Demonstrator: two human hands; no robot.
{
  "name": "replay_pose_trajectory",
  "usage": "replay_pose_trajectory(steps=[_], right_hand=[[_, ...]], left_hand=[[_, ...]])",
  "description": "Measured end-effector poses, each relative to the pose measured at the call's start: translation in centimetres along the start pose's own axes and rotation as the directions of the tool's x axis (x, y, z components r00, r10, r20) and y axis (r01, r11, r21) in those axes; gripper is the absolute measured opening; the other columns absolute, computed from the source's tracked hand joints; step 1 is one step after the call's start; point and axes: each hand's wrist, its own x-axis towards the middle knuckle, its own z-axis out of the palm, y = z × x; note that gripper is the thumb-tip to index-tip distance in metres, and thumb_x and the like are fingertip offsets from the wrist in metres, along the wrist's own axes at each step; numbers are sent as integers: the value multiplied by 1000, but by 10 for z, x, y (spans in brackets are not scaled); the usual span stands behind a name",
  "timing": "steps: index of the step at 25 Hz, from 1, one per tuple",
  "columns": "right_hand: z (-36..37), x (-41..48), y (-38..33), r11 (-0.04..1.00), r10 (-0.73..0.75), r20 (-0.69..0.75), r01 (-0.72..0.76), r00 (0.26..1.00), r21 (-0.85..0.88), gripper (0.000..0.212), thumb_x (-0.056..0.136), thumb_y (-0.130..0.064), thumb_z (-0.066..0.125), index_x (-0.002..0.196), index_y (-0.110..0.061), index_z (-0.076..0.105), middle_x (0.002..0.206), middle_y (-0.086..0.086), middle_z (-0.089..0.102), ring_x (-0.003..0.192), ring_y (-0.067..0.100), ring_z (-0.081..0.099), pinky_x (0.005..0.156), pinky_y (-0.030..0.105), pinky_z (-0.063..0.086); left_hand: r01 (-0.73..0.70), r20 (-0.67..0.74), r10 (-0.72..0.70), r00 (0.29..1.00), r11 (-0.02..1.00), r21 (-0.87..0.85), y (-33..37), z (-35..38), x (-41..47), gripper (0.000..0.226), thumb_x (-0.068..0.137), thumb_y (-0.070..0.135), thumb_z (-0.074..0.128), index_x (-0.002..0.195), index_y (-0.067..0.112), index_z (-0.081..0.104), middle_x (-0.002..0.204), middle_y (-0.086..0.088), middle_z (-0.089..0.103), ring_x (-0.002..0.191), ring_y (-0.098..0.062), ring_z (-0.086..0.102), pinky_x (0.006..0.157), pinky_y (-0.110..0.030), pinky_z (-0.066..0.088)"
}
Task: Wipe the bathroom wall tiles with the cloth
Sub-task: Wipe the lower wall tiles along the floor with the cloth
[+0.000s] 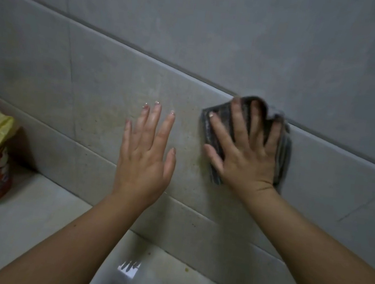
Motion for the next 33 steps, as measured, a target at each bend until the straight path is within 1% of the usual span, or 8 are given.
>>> replay_pose_trajectory(steps=[3,6,12,17,23,26,30,33], right_hand=[[10,-16,-10,967,-253,63,254,965,-4,58,95,-52,44,148,-29,36,158,8,23,139,39,24,116,58,-1],[1,-9,15,924,-382,56,383,923,-10,59,93,-53,49,147,-30,39,157,7,29,141,41,22,118,56,4],[-4,26,18,946,-311,45,314,949,-76,62,91,-53,48,148,-31,36,157,10,27,141,49,14,117,59,5],[-7,-8,26,870,-485,108,491,868,-36,64,90,-52,51,148,-30,37,157,9,27,143,44,17,120,54,0],[5,65,-20,961,-268,12,268,963,-62,60,94,-51,44,148,-29,36,157,12,26,142,46,15,115,60,6],[24,50,-58,918,-397,21,397,918,-2,59,93,-46,48,147,-26,39,156,11,30,142,44,19,117,58,4],[20,40,-47,835,-550,49,550,834,10,64,88,-48,54,146,-26,41,155,10,33,142,41,22,120,53,0],[18,95,-53,914,-406,-53,405,913,-26,62,90,-50,50,147,-27,40,156,11,30,142,42,20,117,56,5]], left_hand=[[51,15,-51,999,999,8,-4,4,-1,67,93,32,41,155,18,20,163,-11,18,152,-28,10,121,-53,11],[75,6,-75,997,997,-26,-3,4,2,68,93,32,42,155,18,19,163,-12,18,152,-28,9,121,-54,11],[129,-21,-130,991,991,-34,-19,1,7,69,92,29,46,155,16,21,163,-13,18,152,-30,10,122,-54,9],[158,-23,-159,987,986,-46,-20,-7,11,67,93,33,39,155,18,20,163,-12,17,152,-29,8,122,-53,7],[179,-52,-179,983,984,2,-51,-16,18,66,94,34,39,155,18,22,163,-12,17,152,-29,7,122,-51,5],[171,-36,-170,985,985,37,-74,-16,19,64,96,39,35,155,19,22,163,-12,16,152,-28,7,122,-51,5],[203,-35,-201,979,977,61,-99,-21,23,65,96,42,32,156,20,19,164,-11,13,153,-27,4,122,-50,3],[263,-52,-260,964,962,74,-118,-23,22,64,97,43,31,155,20,21,164,-11,15,152,-28,6,122,-51,6]])
